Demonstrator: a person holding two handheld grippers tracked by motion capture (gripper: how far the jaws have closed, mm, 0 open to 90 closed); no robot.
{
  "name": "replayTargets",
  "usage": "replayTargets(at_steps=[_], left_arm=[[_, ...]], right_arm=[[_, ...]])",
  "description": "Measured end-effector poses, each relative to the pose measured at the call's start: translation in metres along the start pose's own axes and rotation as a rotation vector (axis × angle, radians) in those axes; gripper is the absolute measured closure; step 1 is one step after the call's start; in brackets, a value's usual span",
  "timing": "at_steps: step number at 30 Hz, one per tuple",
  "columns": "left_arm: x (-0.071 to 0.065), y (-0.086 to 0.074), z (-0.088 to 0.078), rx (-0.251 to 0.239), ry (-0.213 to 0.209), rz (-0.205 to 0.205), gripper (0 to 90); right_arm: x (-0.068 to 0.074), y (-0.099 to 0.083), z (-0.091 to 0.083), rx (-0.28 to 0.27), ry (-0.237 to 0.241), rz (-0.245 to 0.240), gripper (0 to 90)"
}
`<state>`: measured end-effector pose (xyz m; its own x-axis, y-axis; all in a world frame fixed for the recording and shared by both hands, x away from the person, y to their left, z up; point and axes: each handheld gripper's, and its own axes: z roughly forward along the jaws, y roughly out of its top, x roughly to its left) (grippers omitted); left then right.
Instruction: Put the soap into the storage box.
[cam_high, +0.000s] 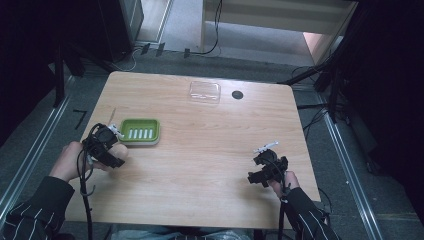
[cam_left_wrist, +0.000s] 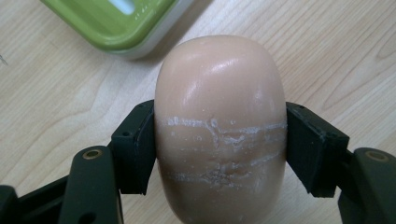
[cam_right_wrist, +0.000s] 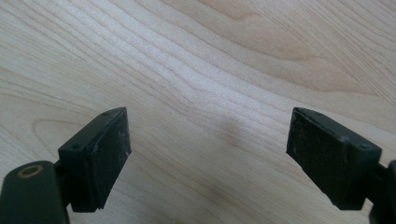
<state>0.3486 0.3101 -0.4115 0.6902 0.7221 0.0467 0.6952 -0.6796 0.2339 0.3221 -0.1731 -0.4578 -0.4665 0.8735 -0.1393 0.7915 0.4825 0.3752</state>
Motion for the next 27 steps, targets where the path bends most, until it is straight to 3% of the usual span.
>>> replayTargets(at_steps=[27], left_arm=[[0.012,0.024,-0.014,-0.046,-0.006,0.068,33.1]], right_arm=[[0.000,0.000,0.002,-0.003,-0.002,-0.003,14.3]])
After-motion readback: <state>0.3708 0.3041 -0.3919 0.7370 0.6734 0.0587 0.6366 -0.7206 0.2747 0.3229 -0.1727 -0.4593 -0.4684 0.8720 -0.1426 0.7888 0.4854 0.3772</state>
